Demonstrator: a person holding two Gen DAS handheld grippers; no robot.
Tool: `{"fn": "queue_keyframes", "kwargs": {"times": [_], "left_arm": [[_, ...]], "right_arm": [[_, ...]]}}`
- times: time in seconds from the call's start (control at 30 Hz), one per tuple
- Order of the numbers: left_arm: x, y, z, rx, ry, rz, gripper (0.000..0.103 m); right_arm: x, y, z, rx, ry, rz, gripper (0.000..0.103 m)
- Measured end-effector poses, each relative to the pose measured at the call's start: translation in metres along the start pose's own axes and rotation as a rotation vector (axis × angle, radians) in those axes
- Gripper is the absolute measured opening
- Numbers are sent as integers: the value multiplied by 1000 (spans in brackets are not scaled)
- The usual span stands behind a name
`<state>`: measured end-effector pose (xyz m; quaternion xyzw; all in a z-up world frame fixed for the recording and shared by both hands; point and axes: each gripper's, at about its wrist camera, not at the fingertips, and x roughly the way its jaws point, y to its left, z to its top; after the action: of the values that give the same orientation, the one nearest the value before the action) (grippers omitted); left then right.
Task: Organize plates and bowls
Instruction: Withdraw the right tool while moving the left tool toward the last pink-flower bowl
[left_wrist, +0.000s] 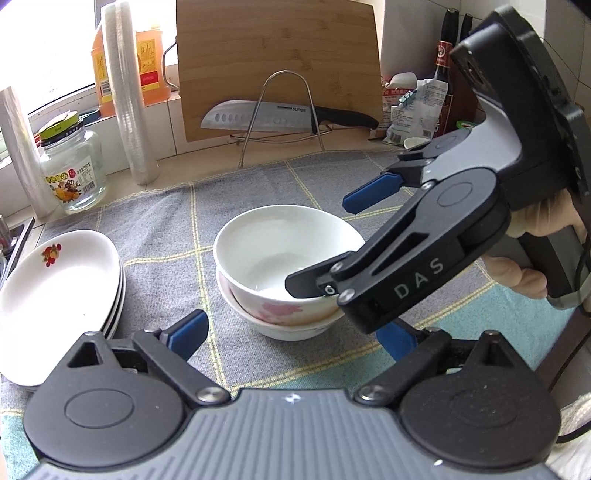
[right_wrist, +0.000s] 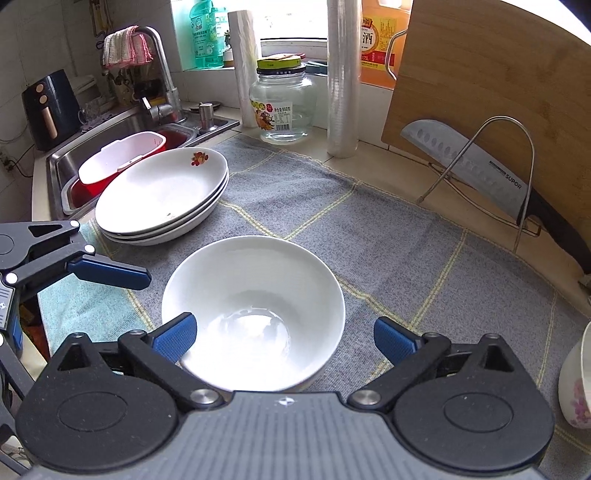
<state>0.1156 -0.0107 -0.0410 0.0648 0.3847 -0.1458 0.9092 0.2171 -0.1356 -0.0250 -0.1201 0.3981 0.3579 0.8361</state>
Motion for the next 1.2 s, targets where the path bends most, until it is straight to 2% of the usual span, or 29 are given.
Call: {"fn": "queue_keyframes", "kwargs": {"times": [0.43,0.57,0.7,0.97,1.2], "left_arm": [[1,-5,5,67,-7,-55,97],[-9,1,10,110,-59,-114,97],[-2,5,14,169,-68,-205,97],[10,27,13,243,-36,-366,98],[-1,16,29,268,-100,-374,99]], "right_arm": [[1,4,-3,31,-9,-44,103],[-10,3,-3,71,-35,-68,103],[-21,-2,-2,142,-73,-131,103],[-39,-14,-10,348,-99,-340,103],[-63,-24,-29,435,-107,-453,103]]}}
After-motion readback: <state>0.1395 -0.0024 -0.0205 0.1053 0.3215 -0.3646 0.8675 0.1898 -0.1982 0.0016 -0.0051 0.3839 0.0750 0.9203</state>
